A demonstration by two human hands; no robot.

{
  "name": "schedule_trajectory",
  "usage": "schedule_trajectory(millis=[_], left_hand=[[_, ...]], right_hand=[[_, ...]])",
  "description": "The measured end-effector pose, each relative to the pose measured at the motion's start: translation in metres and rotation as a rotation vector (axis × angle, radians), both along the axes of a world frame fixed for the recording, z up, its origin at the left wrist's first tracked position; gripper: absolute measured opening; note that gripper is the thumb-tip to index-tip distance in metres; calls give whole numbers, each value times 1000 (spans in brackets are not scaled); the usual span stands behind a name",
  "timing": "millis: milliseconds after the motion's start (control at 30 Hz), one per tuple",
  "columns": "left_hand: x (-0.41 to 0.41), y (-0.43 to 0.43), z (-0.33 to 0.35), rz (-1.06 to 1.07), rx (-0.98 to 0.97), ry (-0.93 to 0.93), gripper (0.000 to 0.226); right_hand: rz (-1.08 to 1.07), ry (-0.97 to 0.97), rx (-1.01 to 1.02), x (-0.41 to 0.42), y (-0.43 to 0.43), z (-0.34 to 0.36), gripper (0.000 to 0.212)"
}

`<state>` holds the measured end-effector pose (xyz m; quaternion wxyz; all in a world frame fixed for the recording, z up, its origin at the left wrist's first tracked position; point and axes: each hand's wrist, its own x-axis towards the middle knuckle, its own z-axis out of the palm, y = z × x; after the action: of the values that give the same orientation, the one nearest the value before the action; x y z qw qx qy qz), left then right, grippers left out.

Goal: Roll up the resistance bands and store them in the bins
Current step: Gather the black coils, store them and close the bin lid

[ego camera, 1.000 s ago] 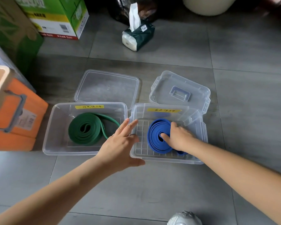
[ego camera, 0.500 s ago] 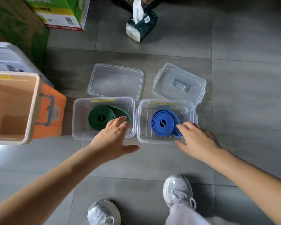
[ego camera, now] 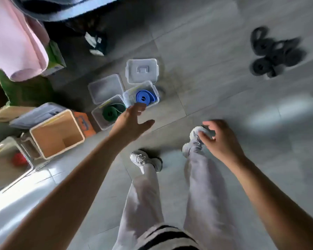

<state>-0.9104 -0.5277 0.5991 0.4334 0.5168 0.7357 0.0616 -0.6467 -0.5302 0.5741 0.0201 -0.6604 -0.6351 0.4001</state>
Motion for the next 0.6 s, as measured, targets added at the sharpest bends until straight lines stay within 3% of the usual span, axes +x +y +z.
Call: schedule_trajectory(millis=[133,267,433,600], left_hand=[[79,44,42,-54,66,-69,48],[173,65,33,-66,52,-10,48],[284,72,25,-168,-45,37,48],[354,109,30,-98,-68,21,45]], right_hand=[[-191,17,110,93,-23,43,38],[-283,6,81,196,-10,39,42],[-275,-13,152,321,79,58,43],[-266,2,197,406,182,83,42]])
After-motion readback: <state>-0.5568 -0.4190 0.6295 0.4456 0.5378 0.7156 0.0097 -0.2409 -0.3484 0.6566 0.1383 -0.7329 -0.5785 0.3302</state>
